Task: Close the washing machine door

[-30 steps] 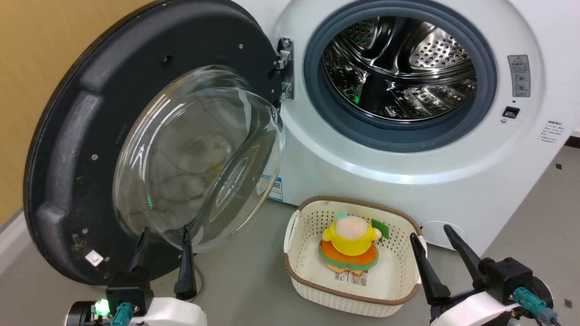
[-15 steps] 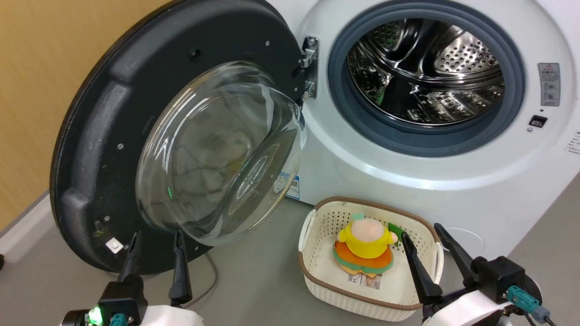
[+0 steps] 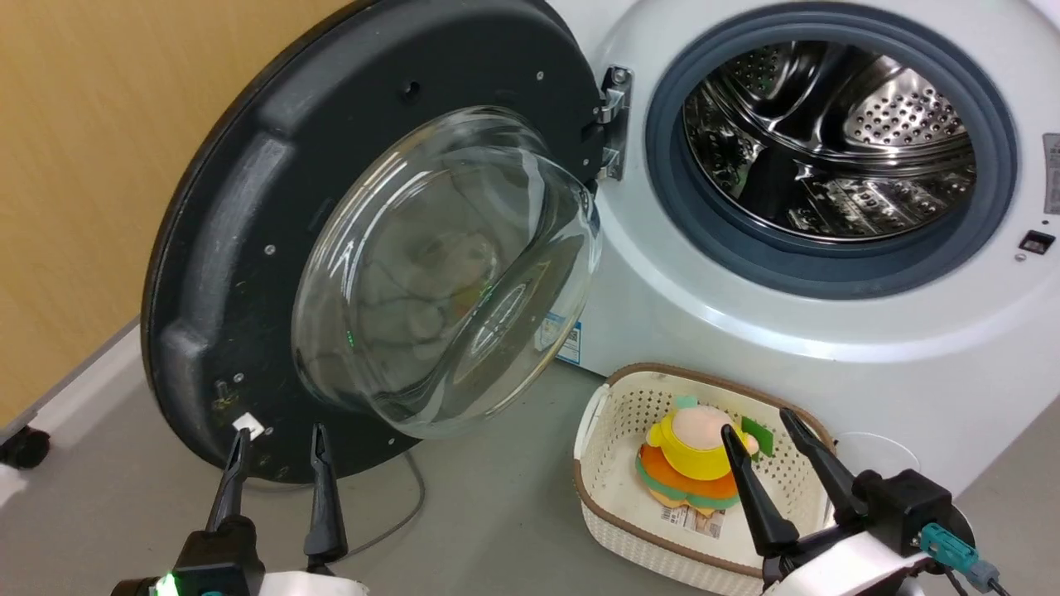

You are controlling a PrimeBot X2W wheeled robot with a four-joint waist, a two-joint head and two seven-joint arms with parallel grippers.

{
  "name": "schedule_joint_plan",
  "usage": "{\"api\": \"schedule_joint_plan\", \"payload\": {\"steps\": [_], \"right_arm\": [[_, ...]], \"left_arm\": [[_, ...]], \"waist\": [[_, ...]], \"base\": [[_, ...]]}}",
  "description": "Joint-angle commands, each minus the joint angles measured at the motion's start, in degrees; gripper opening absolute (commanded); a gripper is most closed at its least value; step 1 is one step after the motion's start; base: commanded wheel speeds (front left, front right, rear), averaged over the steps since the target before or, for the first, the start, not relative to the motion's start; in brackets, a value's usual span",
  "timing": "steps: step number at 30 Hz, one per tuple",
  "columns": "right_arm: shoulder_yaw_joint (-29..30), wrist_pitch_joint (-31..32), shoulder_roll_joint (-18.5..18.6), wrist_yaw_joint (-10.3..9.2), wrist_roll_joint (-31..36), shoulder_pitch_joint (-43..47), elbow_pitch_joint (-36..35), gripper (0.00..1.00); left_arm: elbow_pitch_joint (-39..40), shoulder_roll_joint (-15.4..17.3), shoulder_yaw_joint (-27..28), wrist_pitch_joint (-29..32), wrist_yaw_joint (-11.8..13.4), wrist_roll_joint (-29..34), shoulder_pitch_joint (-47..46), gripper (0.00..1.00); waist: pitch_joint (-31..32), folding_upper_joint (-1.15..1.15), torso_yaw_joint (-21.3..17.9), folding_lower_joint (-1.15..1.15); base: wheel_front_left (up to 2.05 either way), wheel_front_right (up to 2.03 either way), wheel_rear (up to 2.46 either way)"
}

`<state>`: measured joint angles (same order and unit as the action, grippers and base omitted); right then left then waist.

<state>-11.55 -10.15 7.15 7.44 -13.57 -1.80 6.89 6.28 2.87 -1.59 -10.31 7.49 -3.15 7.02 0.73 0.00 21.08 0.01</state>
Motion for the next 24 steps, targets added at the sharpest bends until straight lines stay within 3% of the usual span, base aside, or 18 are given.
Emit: {"api": "schedule_joint_plan", "payload": {"steps": [1,24], "right_arm": [[-0.44,-0.68,0.37,0.03,-0.93,-0.85,0.33,1.0],[-3.7,-3.76,1.54,0.04,-5.0,-1.21,2.39,1.0]], "left_arm": [[0.47,0.02,-0.14,-0.62,0.44,-0.12,0.79,1.0],[2.01,0.01,-0.71,-3.62,2.52,-1.11,2.62,1.0]], "waist": [[0.03,0.0,0.45,-0.01],[0.25,0.0,6.34,-0.01]], "base": [[0.0,0.0,0.0],[0.0,0.0,0.0]]}}
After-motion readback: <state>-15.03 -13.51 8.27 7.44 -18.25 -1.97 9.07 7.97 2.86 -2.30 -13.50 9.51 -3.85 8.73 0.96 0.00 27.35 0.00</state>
